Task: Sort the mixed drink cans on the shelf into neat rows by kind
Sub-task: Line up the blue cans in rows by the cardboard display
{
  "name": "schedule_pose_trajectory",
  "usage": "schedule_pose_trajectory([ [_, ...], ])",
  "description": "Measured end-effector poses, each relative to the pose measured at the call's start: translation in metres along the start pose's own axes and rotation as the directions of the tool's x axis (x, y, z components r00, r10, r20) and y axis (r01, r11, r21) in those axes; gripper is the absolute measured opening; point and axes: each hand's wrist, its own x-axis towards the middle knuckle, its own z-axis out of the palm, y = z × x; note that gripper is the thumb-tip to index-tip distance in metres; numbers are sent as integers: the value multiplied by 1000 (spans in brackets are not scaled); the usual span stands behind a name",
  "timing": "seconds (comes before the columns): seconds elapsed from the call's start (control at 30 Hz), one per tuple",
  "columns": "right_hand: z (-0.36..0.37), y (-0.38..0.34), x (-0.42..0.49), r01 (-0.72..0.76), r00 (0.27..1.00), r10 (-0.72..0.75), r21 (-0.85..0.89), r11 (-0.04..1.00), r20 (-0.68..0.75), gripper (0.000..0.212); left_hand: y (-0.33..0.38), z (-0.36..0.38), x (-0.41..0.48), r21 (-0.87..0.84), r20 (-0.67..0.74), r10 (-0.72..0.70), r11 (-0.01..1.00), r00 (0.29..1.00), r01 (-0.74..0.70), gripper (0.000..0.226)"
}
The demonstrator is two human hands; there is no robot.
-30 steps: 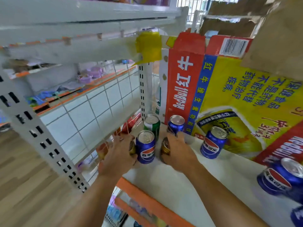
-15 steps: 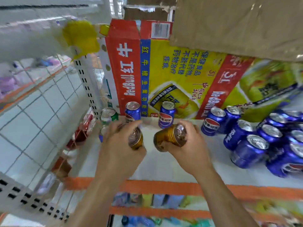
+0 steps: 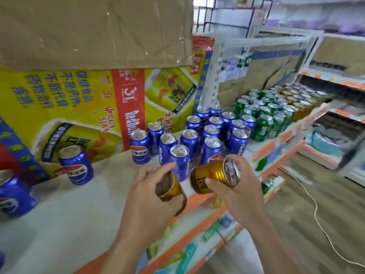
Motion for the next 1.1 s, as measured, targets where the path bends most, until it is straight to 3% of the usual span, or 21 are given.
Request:
schedule_pose_trajectory([
  [0.2, -74, 58, 34, -88, 978, 95, 45, 995, -188, 66, 27, 95, 42, 19, 102, 89, 996, 991, -91, 67],
  [0.43, -167, 152, 138, 12, 965, 6, 68, 998, -261, 63, 79, 245, 106, 104, 104, 120, 986, 987, -131, 63],
  [0.57, -239, 198, 204, 41, 977, -27, 61, 997, -213, 62, 122, 337, 161, 127, 39, 120, 984, 992, -124, 63],
  [0.73, -309, 235, 272, 49, 983, -44, 20, 999, -175, 67, 173, 413, 215, 150, 58, 140, 978, 988, -147, 62],
  [1.1, -364, 298, 398, 93, 992, -92, 6, 996, -85, 69, 202, 511, 322, 46, 24, 187, 981, 982, -188, 62],
])
